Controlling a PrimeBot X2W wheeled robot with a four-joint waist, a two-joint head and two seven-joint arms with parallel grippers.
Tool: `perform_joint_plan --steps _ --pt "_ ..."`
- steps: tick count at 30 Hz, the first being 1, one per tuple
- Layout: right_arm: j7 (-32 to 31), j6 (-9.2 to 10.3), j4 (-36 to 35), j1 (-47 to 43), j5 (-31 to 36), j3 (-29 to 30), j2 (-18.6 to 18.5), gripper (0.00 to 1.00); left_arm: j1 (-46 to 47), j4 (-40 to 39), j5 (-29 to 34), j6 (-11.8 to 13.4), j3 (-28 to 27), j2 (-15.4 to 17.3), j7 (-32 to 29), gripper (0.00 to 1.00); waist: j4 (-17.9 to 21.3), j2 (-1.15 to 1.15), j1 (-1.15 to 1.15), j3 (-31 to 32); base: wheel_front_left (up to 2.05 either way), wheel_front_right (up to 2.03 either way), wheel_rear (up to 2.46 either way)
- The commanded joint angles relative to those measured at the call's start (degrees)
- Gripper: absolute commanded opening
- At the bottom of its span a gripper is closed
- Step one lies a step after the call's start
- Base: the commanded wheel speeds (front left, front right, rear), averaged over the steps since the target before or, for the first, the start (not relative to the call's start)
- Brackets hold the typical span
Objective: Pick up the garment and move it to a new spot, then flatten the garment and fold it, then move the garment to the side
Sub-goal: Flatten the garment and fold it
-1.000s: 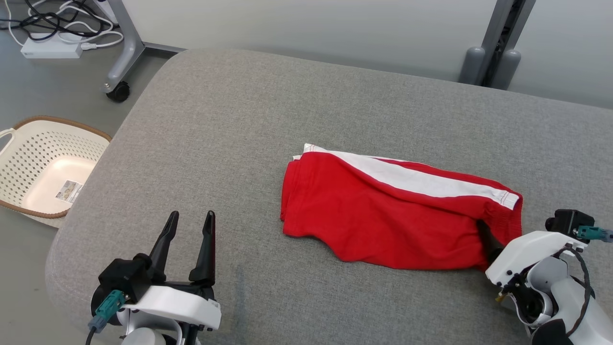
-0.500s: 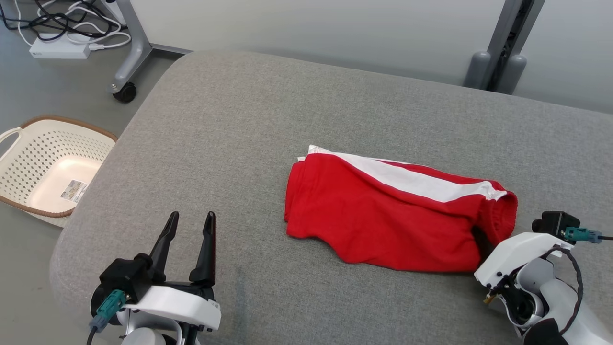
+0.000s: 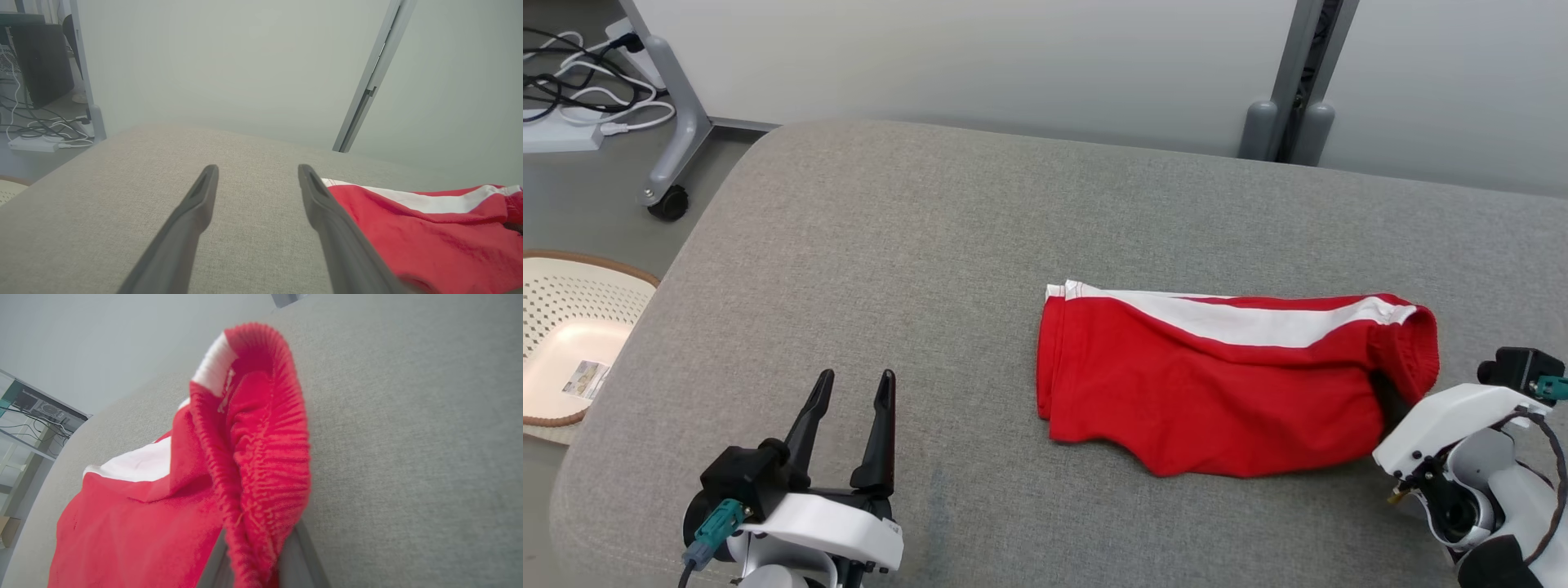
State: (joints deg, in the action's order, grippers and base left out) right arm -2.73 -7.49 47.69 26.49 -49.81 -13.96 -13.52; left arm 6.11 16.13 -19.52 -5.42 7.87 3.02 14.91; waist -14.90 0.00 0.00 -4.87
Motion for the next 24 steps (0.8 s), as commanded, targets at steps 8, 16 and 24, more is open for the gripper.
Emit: perform_joint_plan --steps 8,16,24 --pt "-6.9 -0.01 -11.2 -1.5 -6.0 -3.4 2.4 0.00 0.1 1.2 -0.6 -0.2 0.6 0.2 0.2 1.00 0.2 0.00 0.00 0.9 0.00 0.00 0.00" --pt "-11.9 -0.01 -14.5 -0.3 -11.0 -3.5 5.1 0.00 1.0 1.9 -1.3 0.1 1.5 0.1 0.2 1.00 -4.1 0.00 0.00 0.1 0.00 0.00 0.00" --pt "-11.6 -0.02 -10.2 3.0 -12.8 -2.7 8.0 0.00 1.7 1.9 -2.1 0.3 2.5 0.0 0.2 1.00 -9.5 0.00 0.00 -1.0 0.00 0.00 0.00"
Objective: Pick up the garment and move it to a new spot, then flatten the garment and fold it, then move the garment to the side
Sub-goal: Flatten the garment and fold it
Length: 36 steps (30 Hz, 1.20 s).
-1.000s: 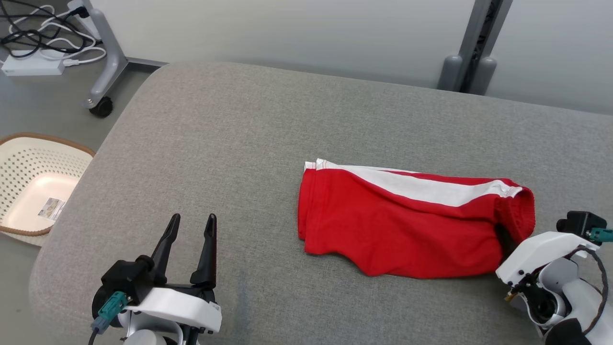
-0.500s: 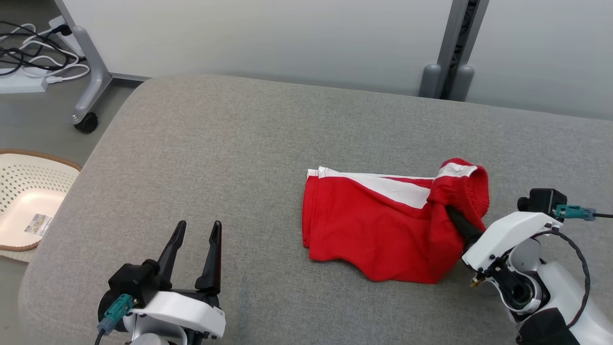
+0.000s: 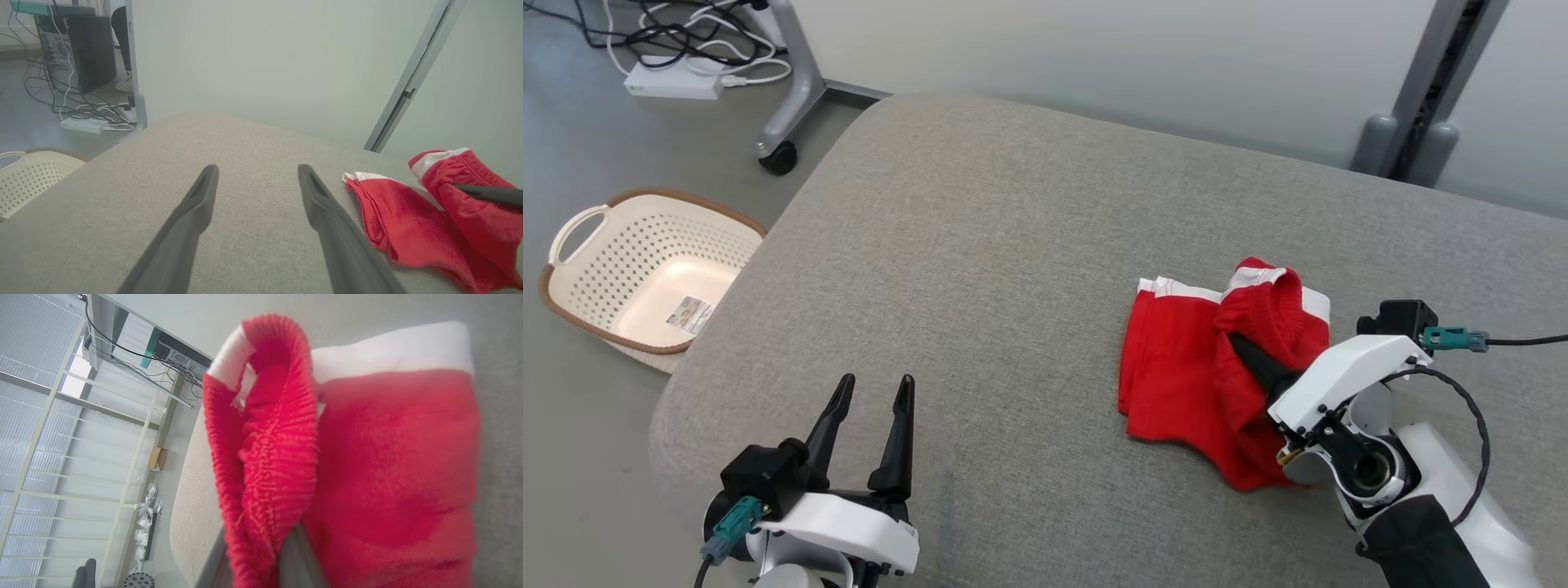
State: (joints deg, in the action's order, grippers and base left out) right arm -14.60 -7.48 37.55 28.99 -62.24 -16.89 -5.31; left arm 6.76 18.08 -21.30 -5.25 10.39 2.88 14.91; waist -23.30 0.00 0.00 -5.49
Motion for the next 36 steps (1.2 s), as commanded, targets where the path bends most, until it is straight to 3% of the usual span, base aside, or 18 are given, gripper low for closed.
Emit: perform_joint_plan --steps 1,6,7,9,10,11,24,36 --pt "0.3 -0.03 0.5 0.8 -0.4 0.0 0.2 0.00 1.0 -0.2 -0.4 0.1 0.0 0.2 0.2 1.00 -1.7 0.00 0.00 -0.5 0.00 0.00 0.00" --pt "1.7 -0.03 3.1 2.0 -1.0 -0.7 1.2 0.00 0.6 -0.4 -0.5 0.3 -0.1 0.1 0.2 1.00 -3.3 0.00 0.00 -0.8 0.00 0.00 0.00" --pt "1.9 -0.03 3.7 2.3 -0.8 -1.0 1.4 0.09 0.6 -0.4 -0.5 0.3 -0.1 0.1 0.2 1.00 -3.4 0.00 0.00 -0.9 0.00 0.00 0.00" --pt "2.5 -0.03 4.8 2.7 -0.7 -1.5 1.7 0.31 0.6 -0.4 -0.5 0.4 -0.1 0.1 0.2 1.00 -3.6 0.00 0.00 -1.0 0.00 0.00 0.00" --pt "2.7 -0.03 5.2 2.8 -0.8 -1.8 1.8 0.55 0.6 -0.5 -0.5 0.4 -0.1 0.1 0.2 1.00 -3.5 0.00 0.00 -1.0 0.00 0.00 0.00" --pt "2.9 -0.03 5.5 3.0 -1.0 -2.1 1.9 0.99 0.5 -0.6 -0.5 0.5 -0.2 0.1 0.2 1.00 -3.4 0.00 0.00 -1.0 0.00 0.00 0.00" --pt "3.9 -0.03 -2.9 1.2 -5.5 -9.5 0.8 1.00 0.6 -0.3 -0.1 0.7 -0.5 0.1 0.2 1.00 0.3 0.00 0.00 0.2 0.00 0.00 0.00" --pt "9.8 -0.03 -6.2 -0.5 -3.2 -8.4 -6.8 1.00 0.1 -0.7 0.5 0.4 -1.0 0.1 0.2 1.00 3.2 0.00 0.00 0.6 0.00 0.00 0.00"
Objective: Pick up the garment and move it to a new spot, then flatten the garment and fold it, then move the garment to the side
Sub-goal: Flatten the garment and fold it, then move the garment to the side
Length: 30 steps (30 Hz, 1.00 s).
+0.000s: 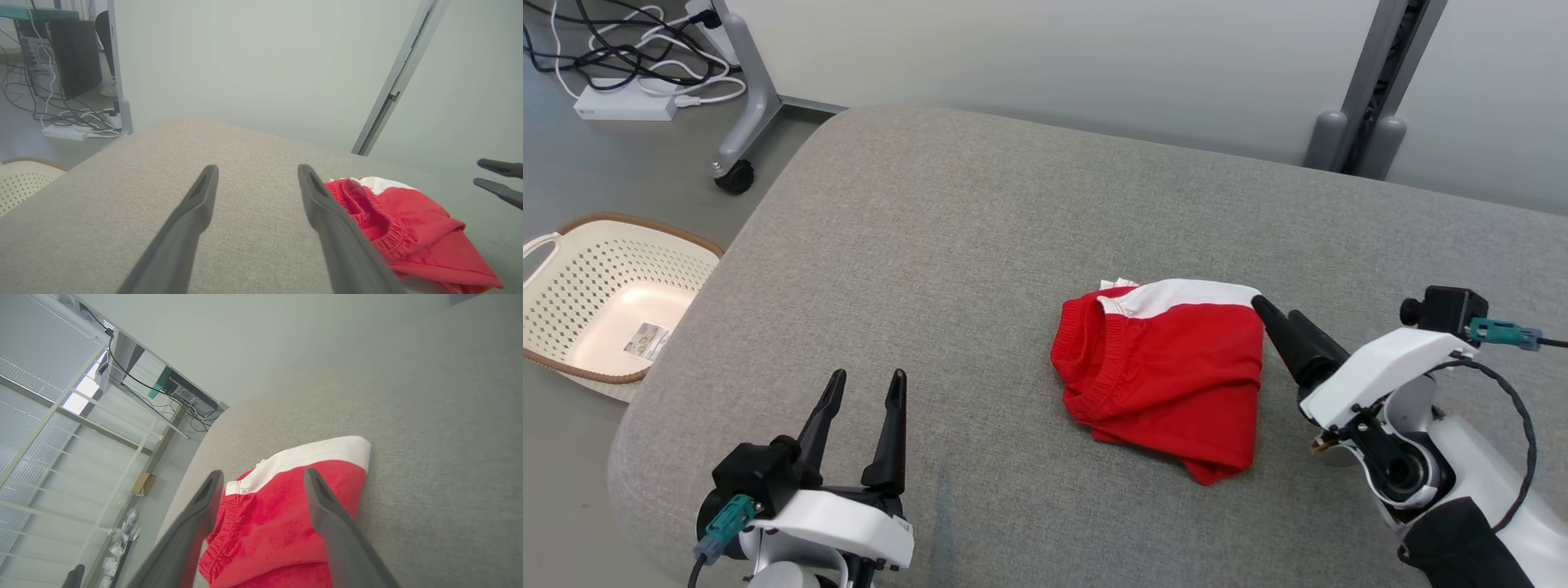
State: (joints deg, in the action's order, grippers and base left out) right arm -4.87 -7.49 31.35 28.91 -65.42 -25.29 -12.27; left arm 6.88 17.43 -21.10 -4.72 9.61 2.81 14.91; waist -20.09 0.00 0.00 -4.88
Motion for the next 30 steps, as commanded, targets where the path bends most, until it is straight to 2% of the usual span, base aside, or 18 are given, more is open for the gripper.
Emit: perform_joint_plan --steps 1,5,9,20,28,29,30 --pt "0.5 -0.01 0.4 -0.4 0.3 0.2 -0.3 1.00 0.0 -0.1 0.3 -0.2 -0.2 0.2 0.2 1.00 0.1 0.00 0.00 -0.1 0.00 0.00 0.00" --pt "2.1 -0.01 3.9 -0.2 4.6 0.1 -2.2 1.00 0.1 -0.5 0.2 -0.2 0.0 0.2 0.2 1.00 0.2 0.00 0.00 -0.5 0.00 0.00 0.00" --pt "2.8 -0.01 7.7 0.8 7.9 -0.4 -1.5 1.00 0.5 -0.4 -0.2 -0.3 0.7 0.2 0.2 1.00 -0.4 0.00 0.00 -1.2 0.00 0.00 0.00" --pt "-0.7 -0.01 15.6 2.8 7.3 0.1 2.5 1.00 1.3 -0.2 -0.6 -0.1 1.3 0.2 0.2 1.00 -3.0 0.00 0.00 -3.1 0.00 0.00 0.00" --pt "-2.6 -0.01 16.4 2.2 5.3 -1.4 4.1 1.00 1.3 -0.1 -0.3 -0.1 1.3 0.2 0.2 1.00 -3.7 0.00 0.00 -3.3 0.00 0.00 0.00" --pt "-2.5 -0.01 16.5 2.2 5.2 -1.7 4.2 0.95 1.4 -0.1 -0.2 -0.1 1.2 0.2 0.2 1.00 -3.7 0.00 0.00 -3.2 0.00 0.00 0.00" --pt "-2.0 -0.01 16.3 2.3 4.9 -1.7 4.2 0.54 1.4 0.0 -0.1 -0.1 1.1 0.2 0.2 1.00 -3.6 0.00 0.00 -3.2 0.00 0.00 0.00"
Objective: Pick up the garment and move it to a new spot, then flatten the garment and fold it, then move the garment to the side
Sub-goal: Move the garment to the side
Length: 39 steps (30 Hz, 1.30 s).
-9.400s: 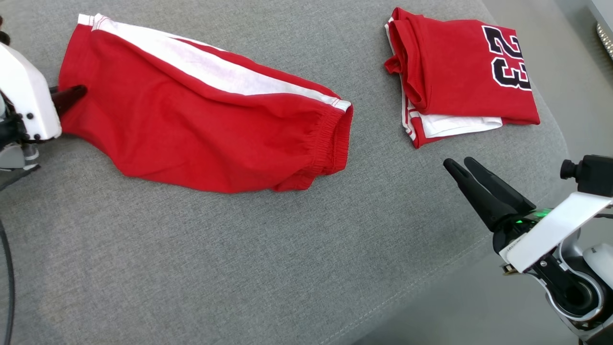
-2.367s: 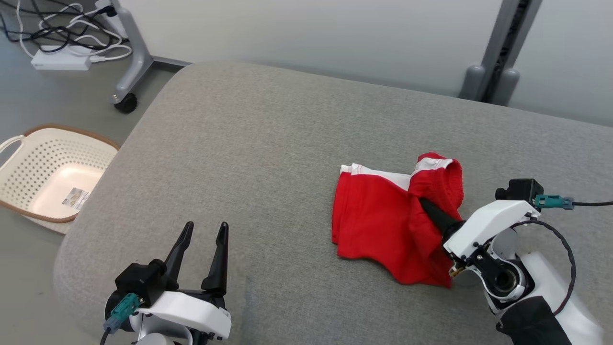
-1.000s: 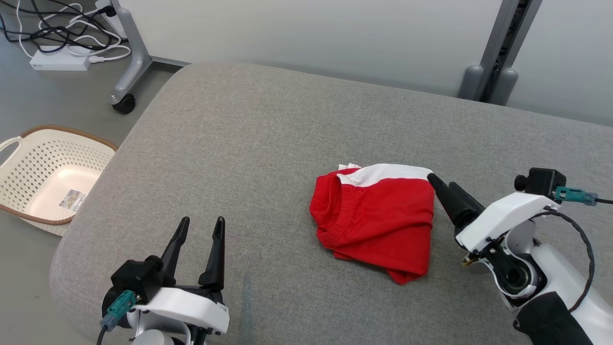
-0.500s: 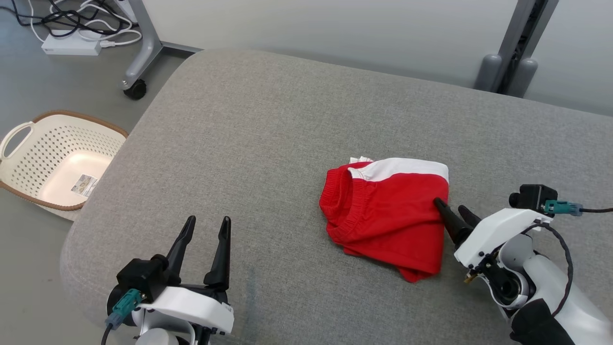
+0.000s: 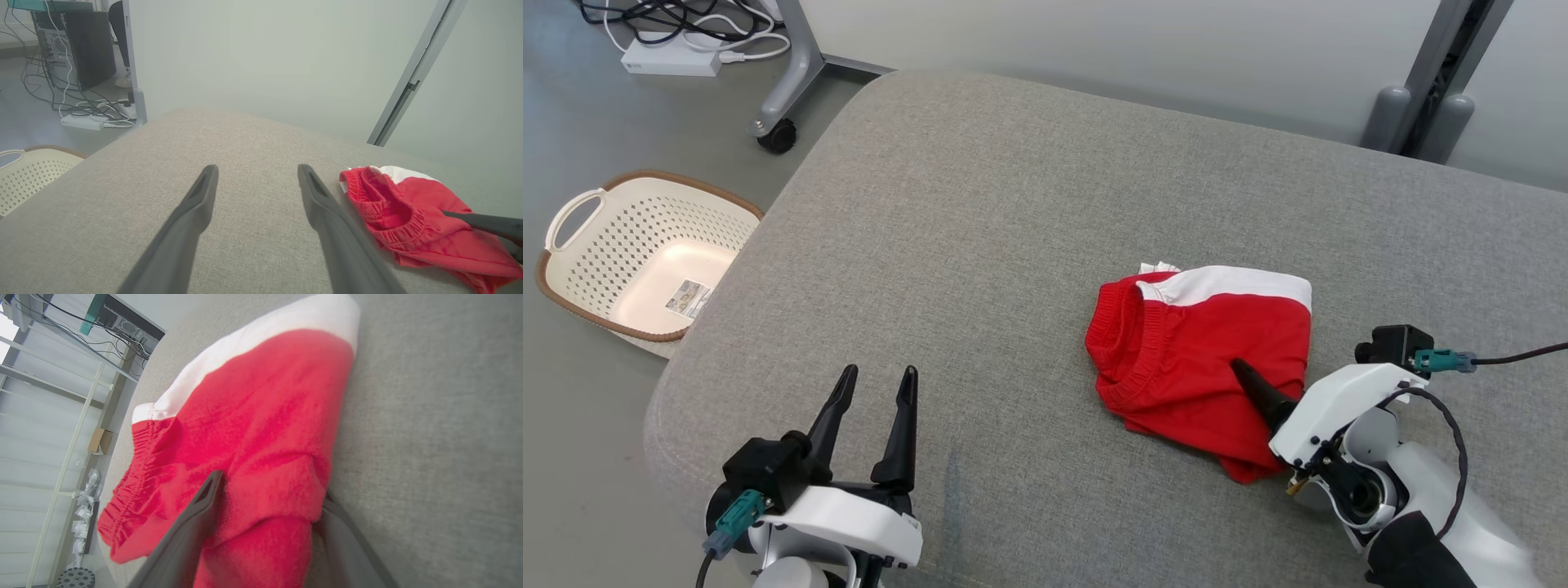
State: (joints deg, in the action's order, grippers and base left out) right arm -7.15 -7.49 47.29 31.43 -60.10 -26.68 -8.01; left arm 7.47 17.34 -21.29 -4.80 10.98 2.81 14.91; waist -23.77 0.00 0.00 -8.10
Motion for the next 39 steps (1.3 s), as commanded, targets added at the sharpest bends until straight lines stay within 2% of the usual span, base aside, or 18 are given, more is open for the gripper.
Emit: perform_joint_plan --steps 1,2,3,10,15,24,30,39 --pt "0.8 -0.01 0.1 -0.2 -0.5 -0.4 0.0 0.36 0.9 0.1 0.2 0.0 -0.3 0.2 0.2 1.00 0.2 0.00 0.00 0.1 0.00 0.00 0.00" --pt "1.3 -0.01 -0.1 0.0 -0.6 -0.5 -0.1 0.05 0.9 0.1 0.3 0.0 -0.4 0.2 0.2 1.00 0.3 0.00 0.00 0.1 0.00 0.00 0.00" --pt "1.7 -0.01 -0.4 0.1 -0.9 -0.5 -0.2 0.00 0.9 0.1 0.5 0.0 -0.5 0.2 0.2 1.00 0.4 0.00 0.00 0.2 0.00 0.00 0.00" --pt "3.4 -0.01 -1.2 0.7 -1.4 -1.4 -1.1 0.00 0.8 0.1 0.6 0.0 -0.8 0.2 0.2 1.00 1.8 0.00 0.00 0.4 0.00 0.00 0.00" --pt "4.6 -0.01 -2.8 0.2 -1.5 -2.8 -2.4 0.00 0.4 0.0 0.8 -0.1 -1.2 0.2 0.2 1.00 4.7 0.00 0.00 0.9 0.00 0.00 0.00" --pt "5.9 -0.01 -7.0 -2.4 -1.8 -4.8 -4.8 0.00 0.3 0.0 1.5 -0.4 -1.1 0.5 0.2 1.00 14.5 0.00 0.00 2.3 0.00 0.00 0.00" --pt "6.3 -0.01 -8.6 -3.8 -2.3 -6.3 -4.9 0.00 0.7 0.3 1.6 -0.5 -0.8 0.9 0.2 1.00 21.0 0.00 0.00 3.2 0.00 0.00 0.00" --pt "6.8 -0.01 -10.7 -4.2 -1.2 -8.2 -6.3 0.00 1.2 0.7 1.2 -0.5 -0.3 1.2 0.2 1.00 28.4 0.00 0.00 3.5 0.00 0.00 0.00"
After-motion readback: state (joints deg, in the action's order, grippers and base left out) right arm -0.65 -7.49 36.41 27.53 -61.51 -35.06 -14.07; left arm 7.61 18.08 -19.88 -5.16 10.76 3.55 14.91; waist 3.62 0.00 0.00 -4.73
